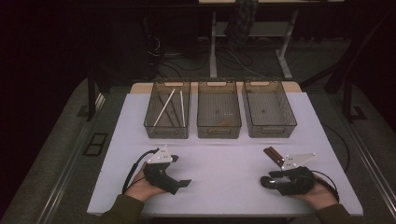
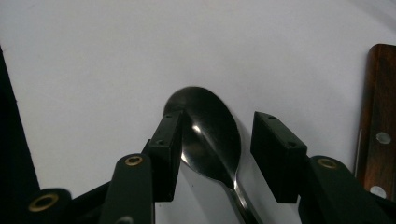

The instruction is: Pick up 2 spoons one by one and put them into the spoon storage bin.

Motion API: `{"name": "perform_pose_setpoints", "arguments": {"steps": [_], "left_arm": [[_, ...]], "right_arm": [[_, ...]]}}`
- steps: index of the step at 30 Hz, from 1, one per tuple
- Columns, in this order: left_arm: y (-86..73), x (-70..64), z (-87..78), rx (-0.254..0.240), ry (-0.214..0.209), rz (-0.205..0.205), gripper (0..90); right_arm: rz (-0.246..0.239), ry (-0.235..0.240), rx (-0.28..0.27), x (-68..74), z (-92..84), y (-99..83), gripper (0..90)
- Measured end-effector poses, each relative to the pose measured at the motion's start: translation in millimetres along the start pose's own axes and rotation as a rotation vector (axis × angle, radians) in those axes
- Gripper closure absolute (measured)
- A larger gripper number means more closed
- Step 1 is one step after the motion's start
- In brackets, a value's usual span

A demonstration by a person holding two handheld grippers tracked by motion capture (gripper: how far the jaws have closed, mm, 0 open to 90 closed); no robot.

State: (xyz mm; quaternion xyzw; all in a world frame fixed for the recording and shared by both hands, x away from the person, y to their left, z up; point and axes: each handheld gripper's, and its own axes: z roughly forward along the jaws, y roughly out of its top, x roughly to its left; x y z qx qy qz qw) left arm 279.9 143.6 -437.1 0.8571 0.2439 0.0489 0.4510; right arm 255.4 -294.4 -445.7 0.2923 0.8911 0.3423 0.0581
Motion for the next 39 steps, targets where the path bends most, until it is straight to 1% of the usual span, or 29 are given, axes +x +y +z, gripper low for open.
{"name": "perform_pose_setpoints", "arguments": {"steps": [2, 4, 7, 12, 13, 15, 19, 23, 27, 32, 35, 39], "left_arm": [[-0.1, -0.2, 0.3, 0.001, 0.0, 0.0, 0.0], [-0.1, -0.3, 0.4, 0.002, 0.0, 0.001, 0.0], [-0.1, -0.2, 0.6, 0.005, -0.001, 0.002, 0.0], [-0.1, -0.5, 0.8, 0.006, -0.002, 0.005, 0.0], [-0.1, -0.4, 0.8, 0.007, -0.002, 0.005, 0.0], [-0.1, -0.5, 1.0, 0.006, -0.002, 0.004, 0.0], [-0.1, -0.7, 0.8, 0.007, -0.001, 0.005, 0.0], [0.0, -0.7, 0.9, 0.007, -0.002, 0.005, 0.0], [0.0, -0.8, 0.9, 0.007, -0.002, 0.005, 0.0], [0.2, -0.9, 0.7, 0.006, -0.002, 0.006, 0.0], [0.2, -0.9, 0.7, 0.005, -0.003, 0.006, 0.0], [0.3, -0.9, 0.8, 0.005, -0.004, 0.005, 0.0]], "right_arm": [[-0.002, -0.002, 0.001, 0.4, -0.2, -0.1, 53.6], [-0.023, -0.006, 0.002, 0.7, 0.0, -0.4, 54.0], [-0.038, -0.008, 0.007, 2.2, 0.2, -0.2, 55.4], [-0.06, 0.009, 0.007, 2.2, -0.3, -0.4, 63.0], [-0.067, 0.013, 0.01, 2.7, -0.6, -0.4, 63.3], [-0.072, 0.013, 0.012, 2.8, -0.7, -0.3, 64.5], [-0.078, 0.014, 0.01, -0.1, -2.5, -0.9, 71.3], [-0.094, 0.011, 0.003, -1.6, -5.8, -1.7, 77.5], [-0.103, 0.016, -0.003, -2.3, -8.5, -1.6, 81.0], [-0.113, 0.031, -0.01, -3.4, -11.1, -1.6, 83.7], [-0.124, 0.049, -0.016, -4.2, -13.4, -1.3, 85.5], [-0.121, 0.075, -0.026, -6.5, -15.5, -2.0, 86.9]]}}
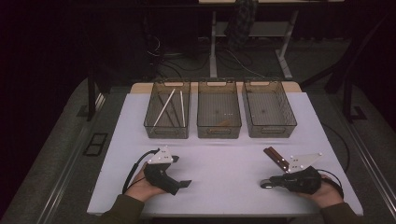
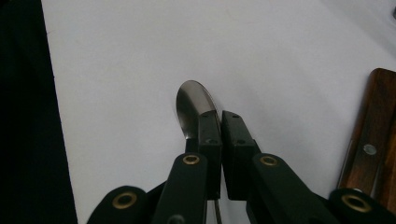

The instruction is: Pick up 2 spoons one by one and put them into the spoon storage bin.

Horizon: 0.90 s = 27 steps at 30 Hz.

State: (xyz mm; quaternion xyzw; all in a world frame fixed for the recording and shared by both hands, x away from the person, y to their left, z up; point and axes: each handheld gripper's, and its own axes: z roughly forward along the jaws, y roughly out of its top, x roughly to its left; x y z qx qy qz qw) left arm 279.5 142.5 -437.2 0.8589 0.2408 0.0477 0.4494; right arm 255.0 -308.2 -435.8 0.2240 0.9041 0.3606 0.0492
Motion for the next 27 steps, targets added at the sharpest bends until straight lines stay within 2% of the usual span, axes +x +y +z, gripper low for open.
{"name": "perform_pose_setpoints", "arguments": {"steps": [3, 13, 27], "left_arm": [[0.0, -0.2, 0.1, 0.0, -0.001, 0.0, 0.0], [-0.9, 1.3, -3.3, -0.024, -0.008, -0.002, 0.0], [-2.6, 1.1, -7.5, -0.045, -0.006, 0.002, 0.0]], "right_arm": [[0.001, 0.003, 0.004, -0.5, -0.4, 0.8, 87.2], [0.015, -0.033, -0.008, -1.9, -4.1, 4.1, 88.2], [0.057, -0.054, -0.069, -6.1, -13.7, 14.0, 88.5]]}}
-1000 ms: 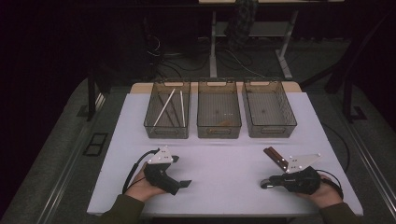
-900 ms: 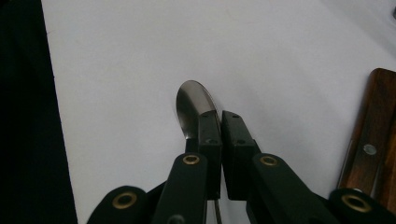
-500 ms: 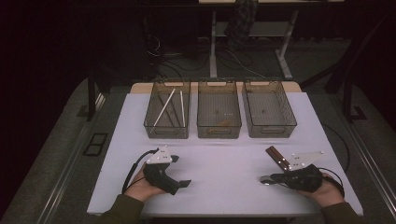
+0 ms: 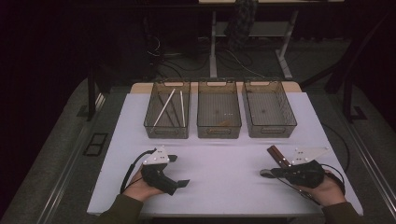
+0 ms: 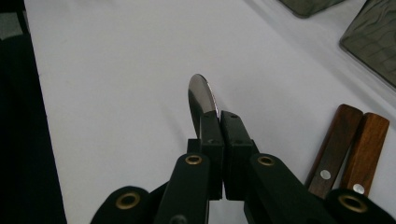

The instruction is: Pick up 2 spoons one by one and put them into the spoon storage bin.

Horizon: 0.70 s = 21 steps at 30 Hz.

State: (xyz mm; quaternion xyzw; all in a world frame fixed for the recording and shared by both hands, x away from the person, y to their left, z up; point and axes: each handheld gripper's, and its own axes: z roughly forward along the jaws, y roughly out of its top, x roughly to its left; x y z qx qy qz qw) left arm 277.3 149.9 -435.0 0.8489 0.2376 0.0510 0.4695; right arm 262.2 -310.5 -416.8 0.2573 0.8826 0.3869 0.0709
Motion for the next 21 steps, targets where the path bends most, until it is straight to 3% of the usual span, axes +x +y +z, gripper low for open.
{"name": "perform_pose_setpoints", "arguments": {"steps": [13, 21], "left_arm": [[0.1, -0.6, 1.1, -0.005, -0.015, 0.001, 0.0], [0.3, -0.9, 0.4, -0.012, -0.021, 0.004, 0.0]], "right_arm": [[0.012, -0.013, -0.06, -3.9, -8.7, 22.6, 88.7], [0.026, -0.051, -0.096, -9.2, -12.8, 43.4, 88.8]]}}
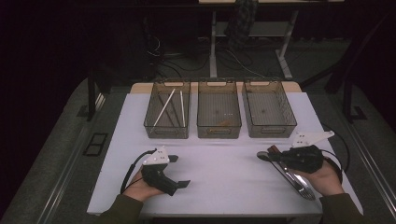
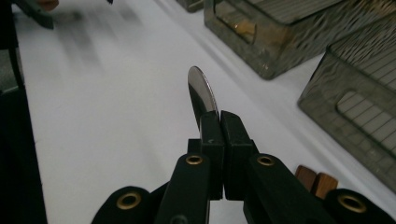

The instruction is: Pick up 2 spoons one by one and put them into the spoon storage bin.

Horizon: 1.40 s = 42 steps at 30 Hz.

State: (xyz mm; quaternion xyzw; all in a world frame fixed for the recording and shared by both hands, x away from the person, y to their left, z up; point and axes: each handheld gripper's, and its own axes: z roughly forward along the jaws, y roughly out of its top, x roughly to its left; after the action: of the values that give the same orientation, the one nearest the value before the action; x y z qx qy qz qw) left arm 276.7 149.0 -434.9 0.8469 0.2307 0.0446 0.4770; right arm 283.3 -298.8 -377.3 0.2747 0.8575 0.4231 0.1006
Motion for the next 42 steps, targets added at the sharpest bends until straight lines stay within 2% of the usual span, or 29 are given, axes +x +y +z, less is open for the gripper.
{"name": "perform_pose_setpoints", "arguments": {"steps": [11, 15, 19, 23, 35, 42], "left_arm": [[-0.1, 0.4, -0.4, -0.008, 0.0, 0.002, 0.0], [-1.0, 1.8, -0.5, -0.013, 0.001, -0.007, 0.0], [-1.3, 2.1, -0.4, -0.009, 0.012, 0.0, 0.0], [-2.1, 3.1, -0.3, -0.002, 0.02, 0.001, 0.0], [-1.4, 3.4, -1.4, -0.015, 0.01, 0.002, 0.0], [-0.9, 2.3, -1.2, -0.018, 0.002, 0.008, 0.0]], "right_arm": [[0.036, -0.062, -0.042, -12.0, 0.4, 35.0, 88.7], [0.058, -0.08, -0.041, -18.0, 4.7, 48.7, 88.7], [0.069, -0.096, -0.045, -21.1, 10.1, 63.5, 88.7], [0.076, -0.105, -0.069, -23.9, 15.1, 78.8, 88.7], [0.08, -0.145, -0.096, -27.2, 42.9, 129.8, 88.6], [0.096, -0.189, -0.121, -37.3, 63.5, 160.6, 88.6]]}}
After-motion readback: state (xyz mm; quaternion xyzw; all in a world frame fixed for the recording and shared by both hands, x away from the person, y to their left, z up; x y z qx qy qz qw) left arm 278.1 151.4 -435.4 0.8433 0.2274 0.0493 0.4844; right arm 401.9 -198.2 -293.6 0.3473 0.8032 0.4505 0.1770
